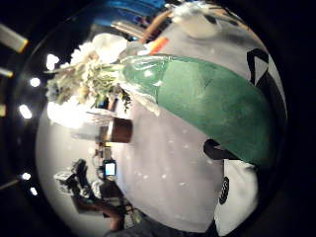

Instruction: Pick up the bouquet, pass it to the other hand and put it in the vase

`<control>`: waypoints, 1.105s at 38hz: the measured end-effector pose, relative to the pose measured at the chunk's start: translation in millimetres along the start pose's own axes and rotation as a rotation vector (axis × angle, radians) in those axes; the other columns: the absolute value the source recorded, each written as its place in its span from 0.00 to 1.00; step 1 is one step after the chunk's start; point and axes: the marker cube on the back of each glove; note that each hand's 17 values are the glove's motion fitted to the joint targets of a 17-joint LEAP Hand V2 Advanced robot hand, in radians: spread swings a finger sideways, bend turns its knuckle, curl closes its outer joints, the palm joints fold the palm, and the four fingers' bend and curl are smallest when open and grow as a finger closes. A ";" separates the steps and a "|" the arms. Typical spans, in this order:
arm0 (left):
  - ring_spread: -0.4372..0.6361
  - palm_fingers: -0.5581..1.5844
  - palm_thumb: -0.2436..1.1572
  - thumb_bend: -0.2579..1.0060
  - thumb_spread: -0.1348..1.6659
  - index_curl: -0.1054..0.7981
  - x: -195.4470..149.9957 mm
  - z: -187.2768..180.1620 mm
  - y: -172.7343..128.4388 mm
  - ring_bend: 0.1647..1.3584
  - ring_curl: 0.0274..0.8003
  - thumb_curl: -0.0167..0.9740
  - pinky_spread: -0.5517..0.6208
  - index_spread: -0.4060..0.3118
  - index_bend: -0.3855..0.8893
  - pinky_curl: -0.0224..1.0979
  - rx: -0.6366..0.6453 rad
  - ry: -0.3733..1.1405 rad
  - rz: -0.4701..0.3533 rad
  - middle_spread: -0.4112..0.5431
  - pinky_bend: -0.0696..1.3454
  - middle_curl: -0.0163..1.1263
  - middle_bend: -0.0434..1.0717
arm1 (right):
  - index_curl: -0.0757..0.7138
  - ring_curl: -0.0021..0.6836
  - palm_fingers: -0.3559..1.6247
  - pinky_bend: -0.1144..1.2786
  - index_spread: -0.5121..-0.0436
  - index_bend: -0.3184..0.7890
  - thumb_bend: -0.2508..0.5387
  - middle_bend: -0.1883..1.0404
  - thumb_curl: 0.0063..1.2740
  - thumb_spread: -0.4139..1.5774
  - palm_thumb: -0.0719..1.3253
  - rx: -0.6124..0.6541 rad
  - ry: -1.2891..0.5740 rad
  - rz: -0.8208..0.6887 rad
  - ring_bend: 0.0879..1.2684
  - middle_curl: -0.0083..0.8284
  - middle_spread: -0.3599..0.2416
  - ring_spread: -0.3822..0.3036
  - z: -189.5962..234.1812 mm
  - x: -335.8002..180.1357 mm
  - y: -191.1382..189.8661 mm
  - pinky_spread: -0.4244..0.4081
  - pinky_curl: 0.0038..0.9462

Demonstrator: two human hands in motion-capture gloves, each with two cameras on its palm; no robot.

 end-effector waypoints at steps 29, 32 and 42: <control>0.47 0.52 0.46 0.20 0.64 0.40 124.0 -94.0 -94.9 0.39 0.38 0.33 0.60 0.56 0.38 0.37 0.102 0.998 0.229 0.44 0.33 0.34 0.22 | 0.72 0.80 0.87 0.62 0.59 0.46 0.29 0.76 0.49 0.57 0.78 -0.217 -0.950 -0.446 0.78 0.72 0.32 0.27 -42.0 -225.6 57.0 0.16 0.51; 0.43 0.56 0.49 0.20 0.63 0.39 126.0 -97.1 -100.7 0.40 0.39 0.34 0.54 0.56 0.37 0.38 0.123 1.054 0.223 0.43 0.36 0.34 0.20 | 0.73 0.80 0.87 0.62 0.59 0.46 0.29 0.76 0.50 0.57 0.78 -0.265 -0.997 -0.460 0.79 0.72 0.32 0.27 -37.4 -238.6 66.2 0.16 0.52; 0.24 0.74 0.65 0.24 0.62 0.42 128.8 -103.7 -99.1 0.39 0.39 0.39 0.30 0.38 0.42 0.38 0.135 1.138 0.236 0.28 0.42 0.32 0.19 | 0.76 0.80 0.87 0.62 0.58 0.46 0.29 0.76 0.50 0.58 0.78 -0.391 -1.148 -0.481 0.79 0.74 0.31 0.28 -19.8 -263.5 83.5 0.16 0.52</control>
